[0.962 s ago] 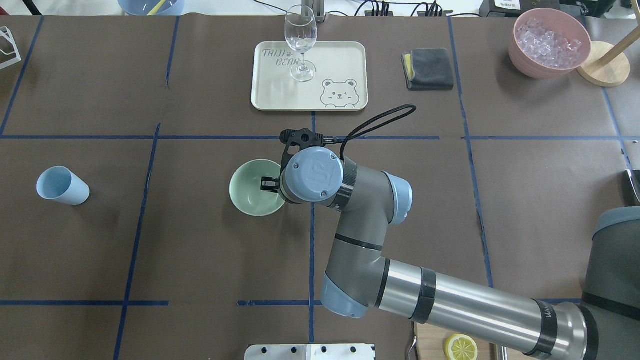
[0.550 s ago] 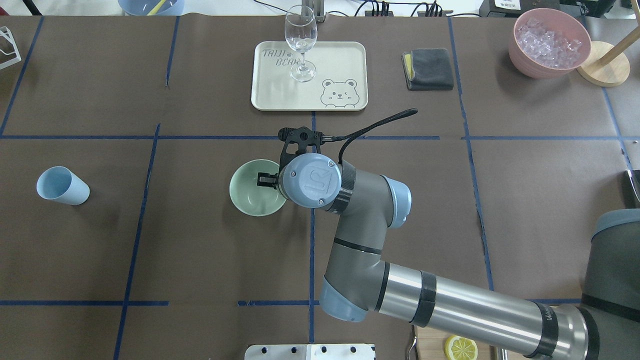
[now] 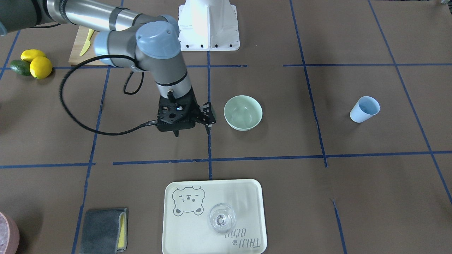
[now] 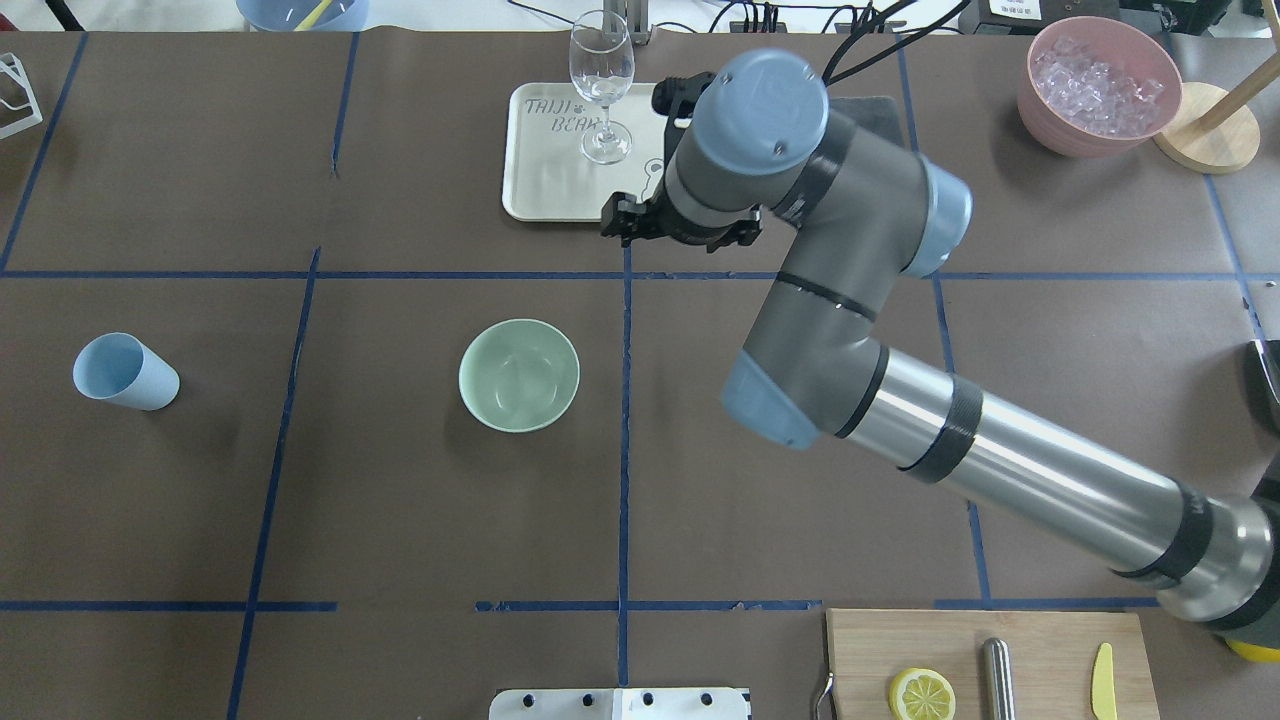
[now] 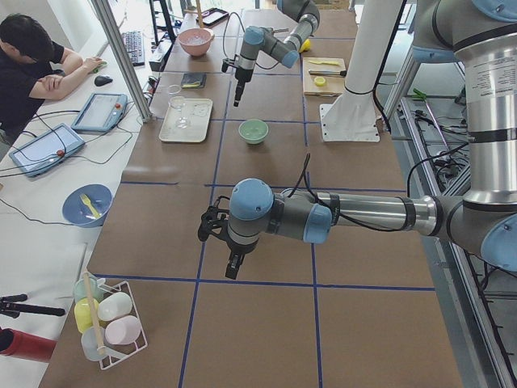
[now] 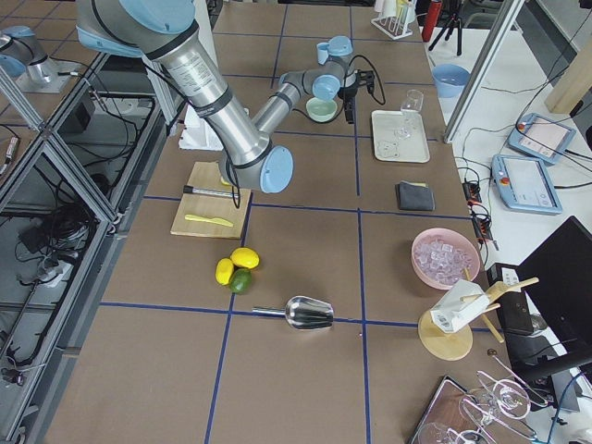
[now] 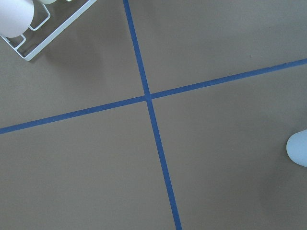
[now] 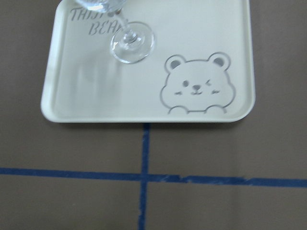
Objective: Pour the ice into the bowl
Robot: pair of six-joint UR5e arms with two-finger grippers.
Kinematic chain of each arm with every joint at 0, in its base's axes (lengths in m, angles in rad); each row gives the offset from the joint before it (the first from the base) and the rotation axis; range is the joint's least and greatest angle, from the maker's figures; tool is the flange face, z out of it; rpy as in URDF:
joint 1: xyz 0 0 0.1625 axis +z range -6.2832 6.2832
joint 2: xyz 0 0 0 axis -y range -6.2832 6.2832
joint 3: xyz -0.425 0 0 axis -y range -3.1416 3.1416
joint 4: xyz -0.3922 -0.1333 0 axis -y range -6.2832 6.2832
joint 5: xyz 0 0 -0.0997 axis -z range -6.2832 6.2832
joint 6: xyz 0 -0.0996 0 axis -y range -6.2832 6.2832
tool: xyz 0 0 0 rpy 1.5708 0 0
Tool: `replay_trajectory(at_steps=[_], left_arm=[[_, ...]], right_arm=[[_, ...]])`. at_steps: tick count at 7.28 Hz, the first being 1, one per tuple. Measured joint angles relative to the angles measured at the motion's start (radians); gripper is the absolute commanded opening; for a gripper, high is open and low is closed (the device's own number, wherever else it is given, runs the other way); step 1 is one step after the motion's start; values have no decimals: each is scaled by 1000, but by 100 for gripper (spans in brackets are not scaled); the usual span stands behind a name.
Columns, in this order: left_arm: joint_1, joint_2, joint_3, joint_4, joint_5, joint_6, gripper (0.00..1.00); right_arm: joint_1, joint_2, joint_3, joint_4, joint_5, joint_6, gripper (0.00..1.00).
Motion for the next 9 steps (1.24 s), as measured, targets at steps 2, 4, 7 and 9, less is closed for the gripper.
replay_trajectory(at_steps=[2, 4, 7, 9], left_arm=[[5, -13, 3, -137, 1, -4, 100], [8, -24, 39, -377, 1, -6, 100], [19, -47, 92, -749, -103, -173, 100], [156, -11, 96, -1044, 42, -454, 100]], right_arm=[[198, -119, 36, -33, 173, -294, 100], [416, -266, 18, -38, 318, -706, 100], [632, -426, -52, -33, 424, -1136, 100], [657, -471, -60, -24, 429, -1188, 100]])
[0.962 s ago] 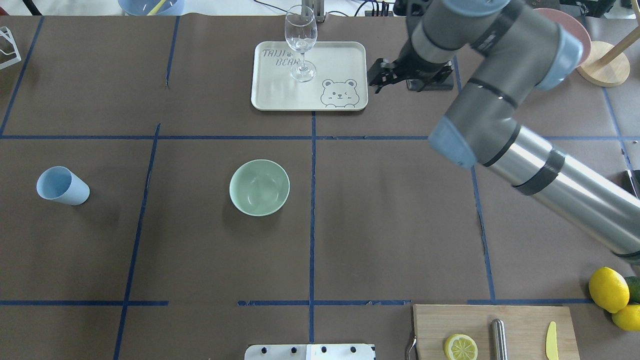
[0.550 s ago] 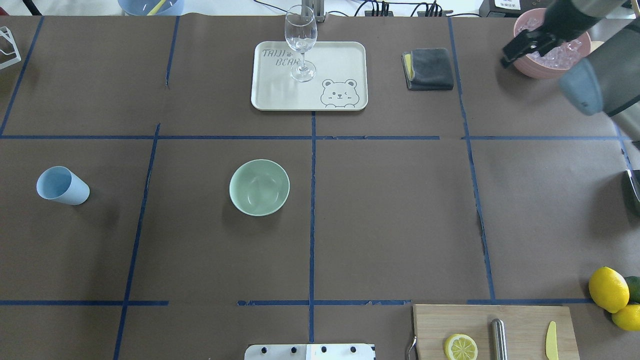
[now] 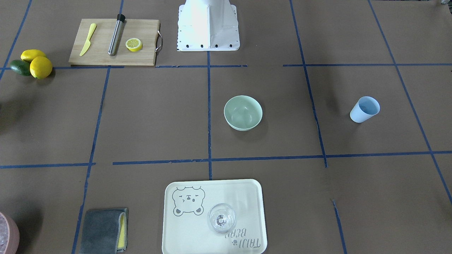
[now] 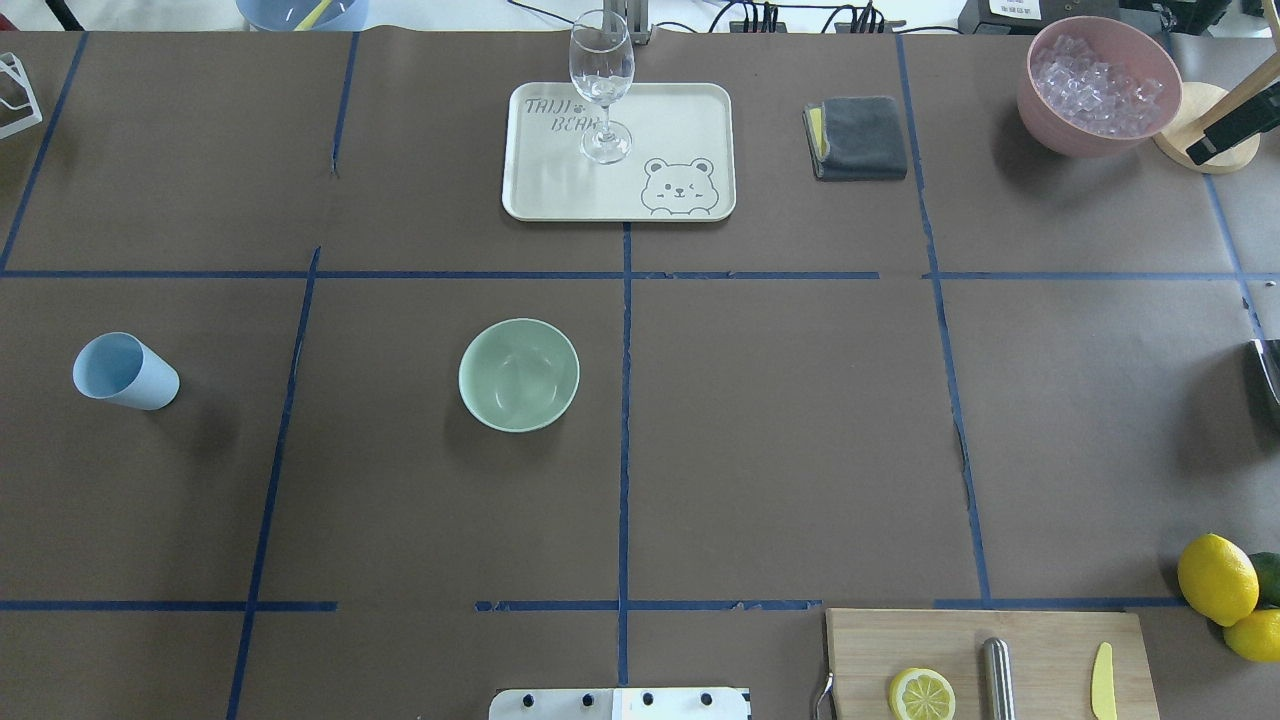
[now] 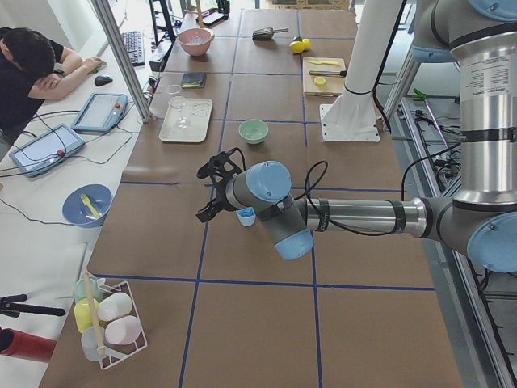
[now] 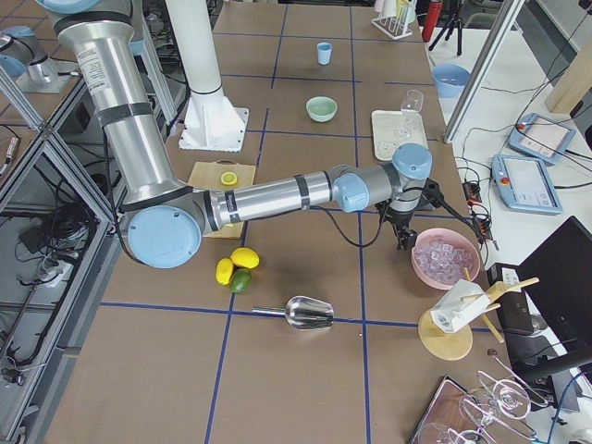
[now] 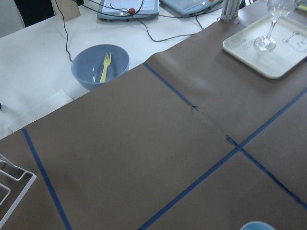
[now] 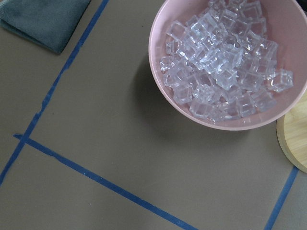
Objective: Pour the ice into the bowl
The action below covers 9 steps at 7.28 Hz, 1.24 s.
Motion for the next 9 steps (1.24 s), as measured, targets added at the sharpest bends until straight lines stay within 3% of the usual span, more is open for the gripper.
replay_trajectory(at_steps=[2, 6, 9], left_arm=[[307, 65, -25, -186, 401, -294, 100], [906, 216, -102, -269, 1229, -581, 100], [1154, 254, -55, -265, 1609, -668, 100]], right_arm=[[7, -22, 3, 2, -1, -6, 100], [49, -57, 5, 1, 5, 1, 100], [59, -65, 4, 1, 8, 8, 100]])
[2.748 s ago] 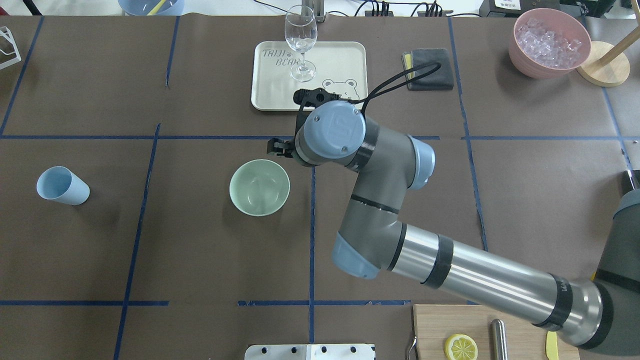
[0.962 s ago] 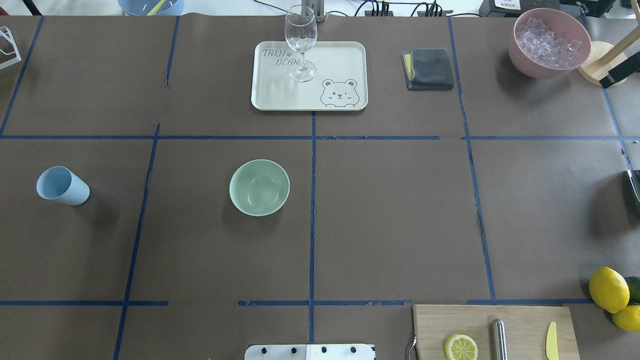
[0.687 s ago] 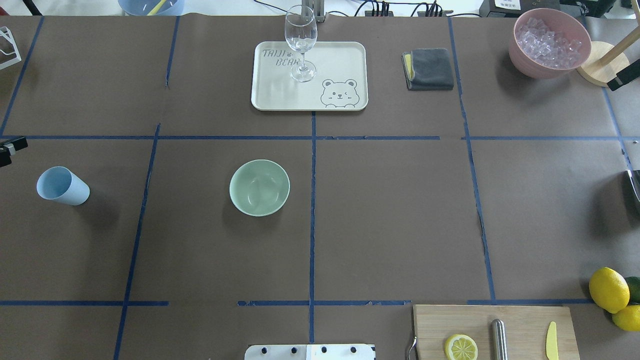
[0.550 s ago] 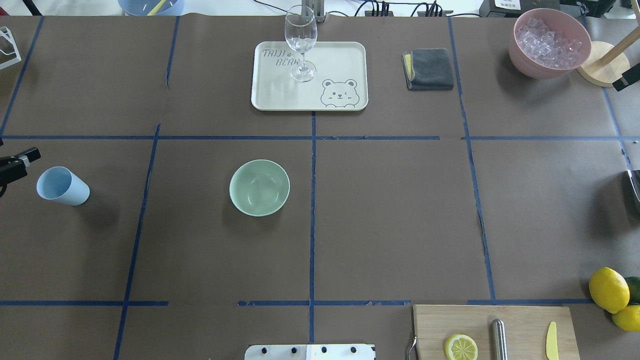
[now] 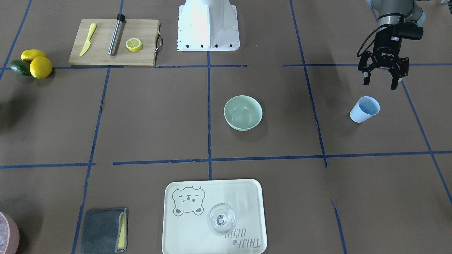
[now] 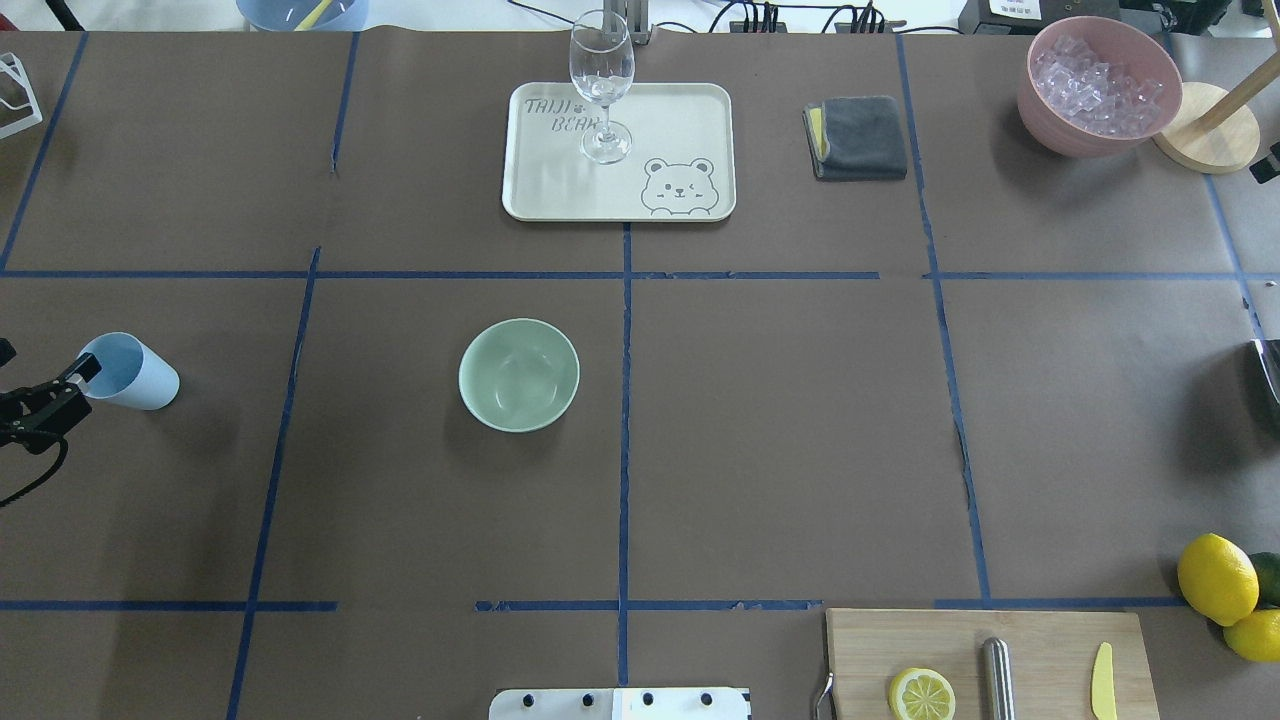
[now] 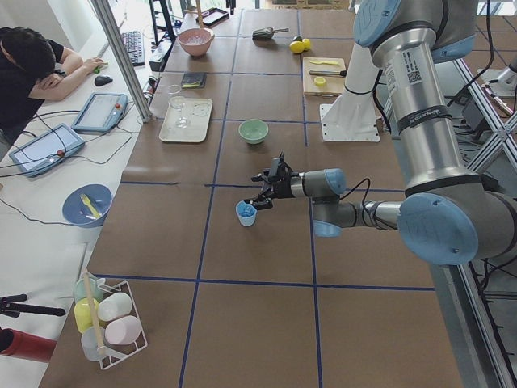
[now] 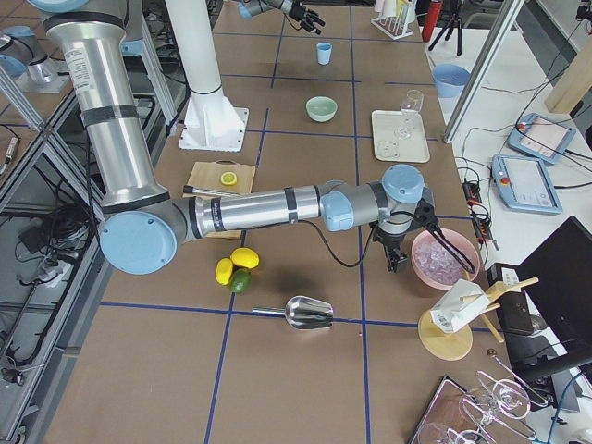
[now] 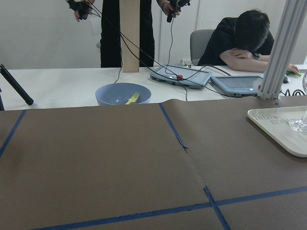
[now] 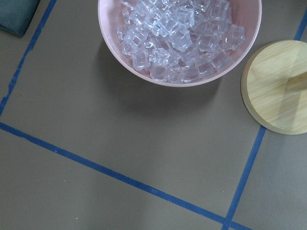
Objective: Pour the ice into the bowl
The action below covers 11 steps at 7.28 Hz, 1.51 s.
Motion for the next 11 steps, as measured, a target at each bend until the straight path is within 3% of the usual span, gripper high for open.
replay_trajectory(at_steps=[2, 4, 7, 11], left_arm=[[120, -8, 72, 6, 160, -65, 100], [157, -80, 151, 8, 227, -77, 100], [161, -161, 258, 7, 248, -75, 100], [104, -199, 310, 20, 199, -78, 100]], right_arm=[[1, -1, -2, 0, 0, 1, 100], [2, -2, -4, 0, 0, 2, 100], [2, -2, -6, 0, -2, 3, 100], [3, 0, -7, 0, -3, 4, 100]])
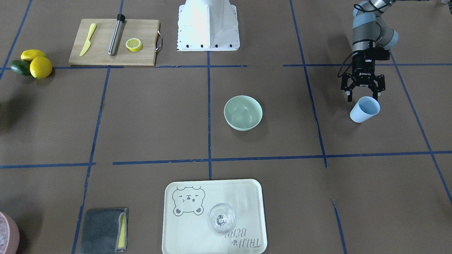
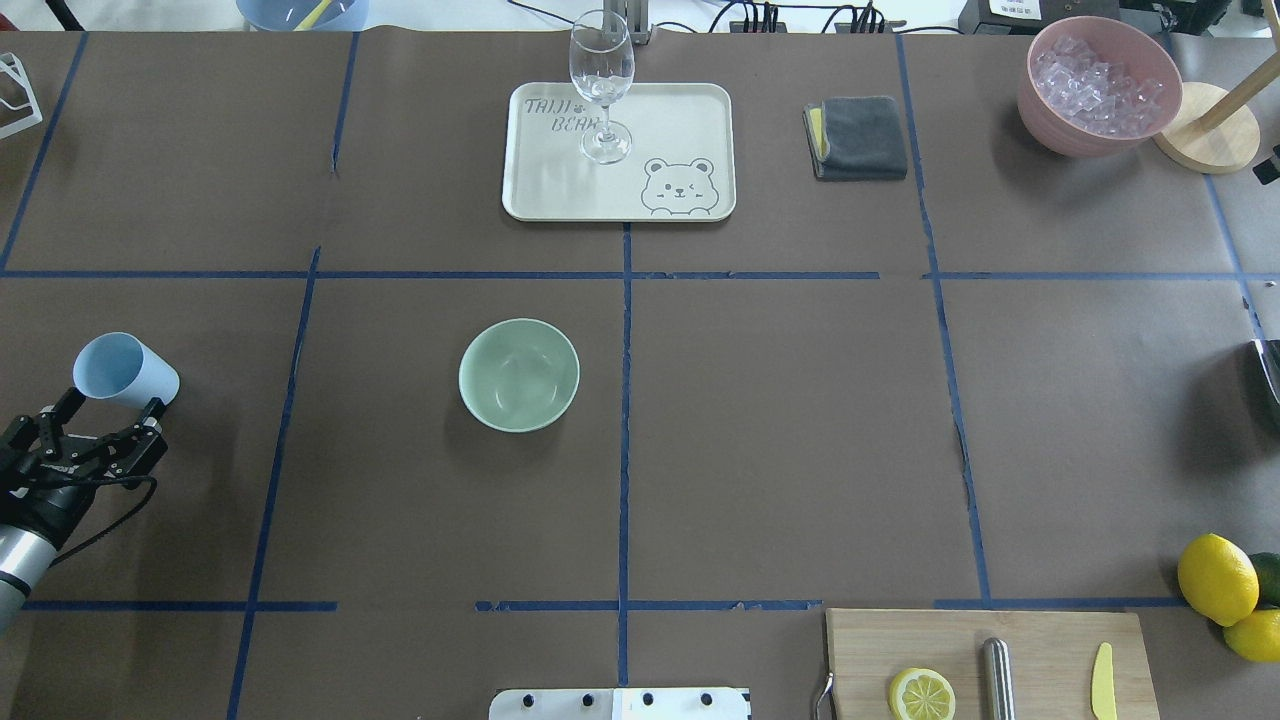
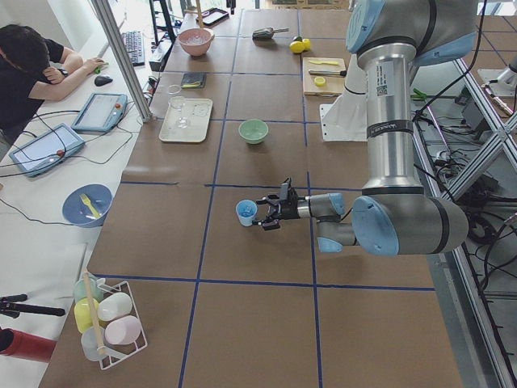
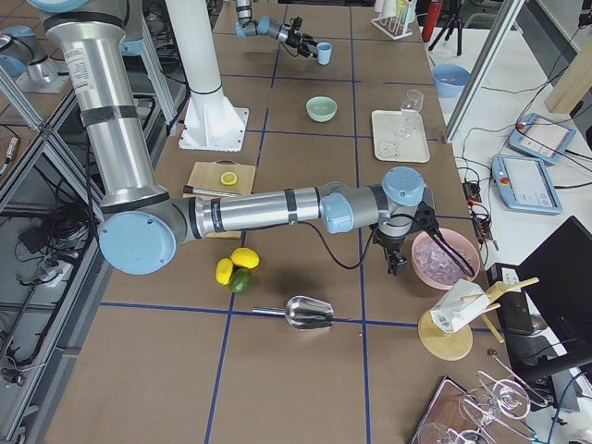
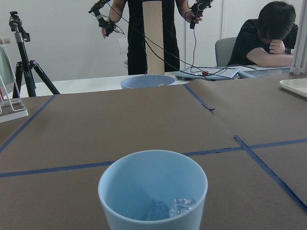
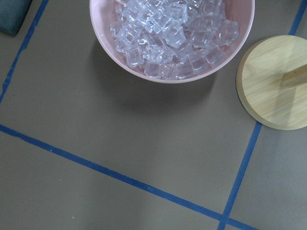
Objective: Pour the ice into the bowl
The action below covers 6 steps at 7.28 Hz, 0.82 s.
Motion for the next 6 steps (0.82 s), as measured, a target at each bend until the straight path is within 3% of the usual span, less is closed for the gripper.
replay_trajectory(at_steps=[3, 6], left_arm=[[-78, -86, 60, 46, -32, -1, 100], [-129, -100, 84, 52, -60, -2, 100]], right_arm=[[0, 2, -1, -1, -1, 0, 100], [-1, 6, -2, -2, -3, 0, 100]])
